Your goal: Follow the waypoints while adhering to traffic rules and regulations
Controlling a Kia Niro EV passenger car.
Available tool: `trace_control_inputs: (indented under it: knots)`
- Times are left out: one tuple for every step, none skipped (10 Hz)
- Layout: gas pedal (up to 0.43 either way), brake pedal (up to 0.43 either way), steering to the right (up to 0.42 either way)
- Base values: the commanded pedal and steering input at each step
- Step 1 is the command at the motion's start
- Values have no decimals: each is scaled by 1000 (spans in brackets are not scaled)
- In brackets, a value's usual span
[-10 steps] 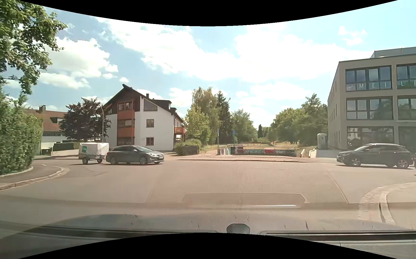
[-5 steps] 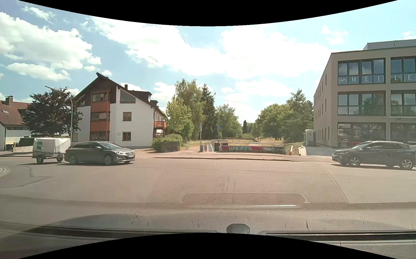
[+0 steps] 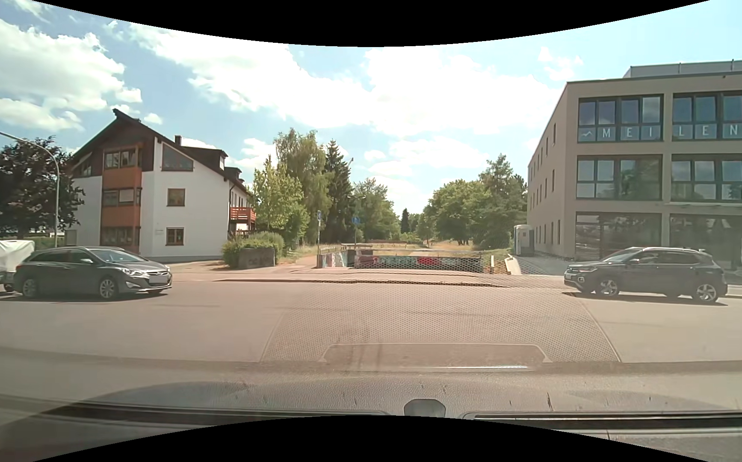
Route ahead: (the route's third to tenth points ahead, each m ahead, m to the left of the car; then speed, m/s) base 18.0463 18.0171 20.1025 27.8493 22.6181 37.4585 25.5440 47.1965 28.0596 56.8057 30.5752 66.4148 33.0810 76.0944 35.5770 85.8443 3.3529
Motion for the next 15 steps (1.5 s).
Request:
trace_control_inputs:
  knots:
    - [0,274,193]
    - [0,274,187]
    - [0,274,178]
    - [0,268,168]
    - [0,268,158]
    - [0,262,150]
    - [0,256,138]
    - [0,256,123]
    - [0,256,104]
    - [0,250,82]
    - [0,238,64]
    - [0,238,52]
    - [0,232,40]
    - [0,232,29]
    - [0,232,20]
